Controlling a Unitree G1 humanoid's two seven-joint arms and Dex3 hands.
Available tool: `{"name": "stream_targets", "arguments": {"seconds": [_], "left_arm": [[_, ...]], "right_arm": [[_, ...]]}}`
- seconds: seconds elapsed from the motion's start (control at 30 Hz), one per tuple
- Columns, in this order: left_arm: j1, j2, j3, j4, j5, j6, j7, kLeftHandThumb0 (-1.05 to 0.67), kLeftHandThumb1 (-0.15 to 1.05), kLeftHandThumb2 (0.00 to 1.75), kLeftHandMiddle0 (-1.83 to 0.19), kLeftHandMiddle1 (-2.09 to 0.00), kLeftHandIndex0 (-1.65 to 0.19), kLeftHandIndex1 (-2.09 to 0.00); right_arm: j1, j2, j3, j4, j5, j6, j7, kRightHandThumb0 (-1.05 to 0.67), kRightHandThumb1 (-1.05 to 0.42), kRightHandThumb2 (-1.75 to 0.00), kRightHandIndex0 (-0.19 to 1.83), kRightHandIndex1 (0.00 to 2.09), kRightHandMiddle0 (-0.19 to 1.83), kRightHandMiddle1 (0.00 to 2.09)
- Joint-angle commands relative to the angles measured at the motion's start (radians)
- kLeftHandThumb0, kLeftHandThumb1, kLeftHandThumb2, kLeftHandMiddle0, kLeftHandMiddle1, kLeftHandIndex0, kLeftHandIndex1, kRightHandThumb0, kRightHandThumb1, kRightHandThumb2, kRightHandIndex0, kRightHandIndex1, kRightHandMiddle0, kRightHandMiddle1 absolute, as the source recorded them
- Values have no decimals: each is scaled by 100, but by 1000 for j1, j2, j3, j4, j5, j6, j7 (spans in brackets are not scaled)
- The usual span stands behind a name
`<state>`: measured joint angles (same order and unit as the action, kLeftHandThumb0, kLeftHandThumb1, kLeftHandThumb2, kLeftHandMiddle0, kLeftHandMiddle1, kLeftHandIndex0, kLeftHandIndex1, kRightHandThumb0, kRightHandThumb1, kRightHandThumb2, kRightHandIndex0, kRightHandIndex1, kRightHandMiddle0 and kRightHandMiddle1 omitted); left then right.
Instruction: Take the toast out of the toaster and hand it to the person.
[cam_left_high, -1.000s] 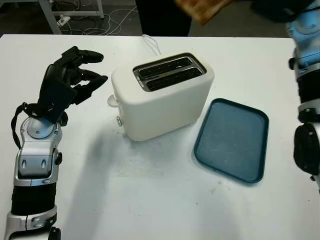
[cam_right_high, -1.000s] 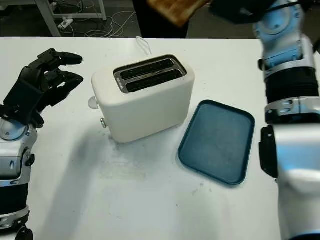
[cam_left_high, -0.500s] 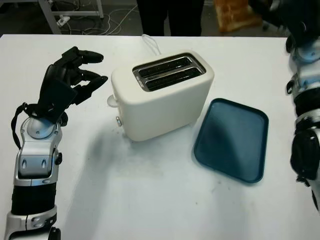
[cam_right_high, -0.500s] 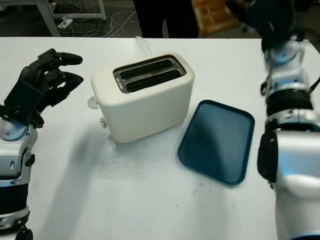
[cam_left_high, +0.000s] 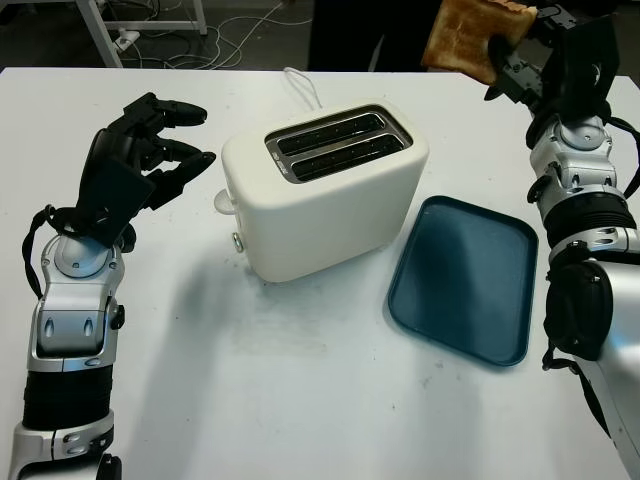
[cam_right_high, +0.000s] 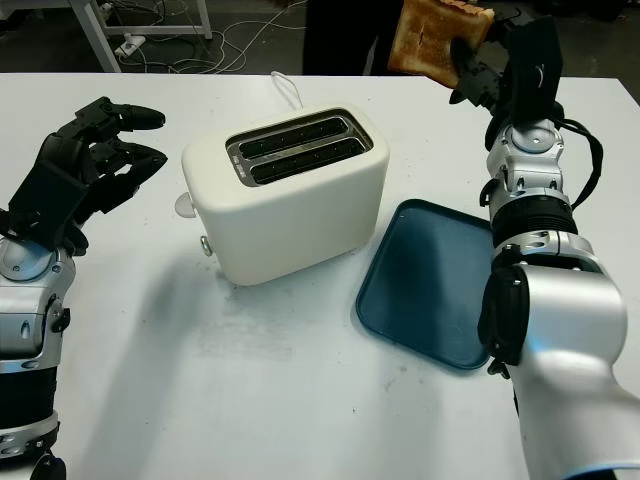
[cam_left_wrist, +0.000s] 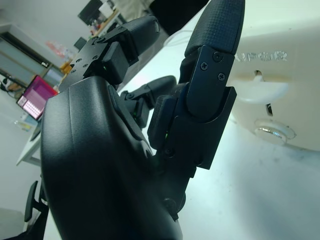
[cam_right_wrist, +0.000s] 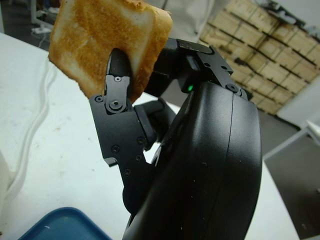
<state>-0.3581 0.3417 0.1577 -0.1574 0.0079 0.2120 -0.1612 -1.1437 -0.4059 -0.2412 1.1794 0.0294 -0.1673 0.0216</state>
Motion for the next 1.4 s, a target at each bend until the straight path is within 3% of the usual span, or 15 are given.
{"name": "stream_targets", "arguments": {"seconds": [0.0,0.27,0.43,0.77,1.37], "left_arm": [[10,0,-2,-6,-1,7,2,-86,91,0,-43,-107,-40,-86],[11,4,-1,-12,-5,18,-2,-86,90,0,-42,-109,-39,-87],[9,3,-1,-11,-3,19,-1,-87,91,0,-42,-108,-40,-87],[7,1,-2,1,0,2,1,-88,91,0,-42,-110,-39,-89],[2,0,-3,3,0,-4,1,-88,91,0,-42,-110,-39,-89]], "right_arm": [[19,15,-6,-2,17,18,1,-10,-92,-58,80,175,38,175],[44,17,43,22,-28,7,0,-7,-92,-60,74,175,38,175],[69,14,72,38,-43,13,19,-6,-92,-60,66,175,27,175],[108,16,126,52,-89,36,-2,-12,-92,-55,75,175,39,175],[103,12,119,45,-87,47,-4,-12,-92,-54,73,175,35,175]]}}
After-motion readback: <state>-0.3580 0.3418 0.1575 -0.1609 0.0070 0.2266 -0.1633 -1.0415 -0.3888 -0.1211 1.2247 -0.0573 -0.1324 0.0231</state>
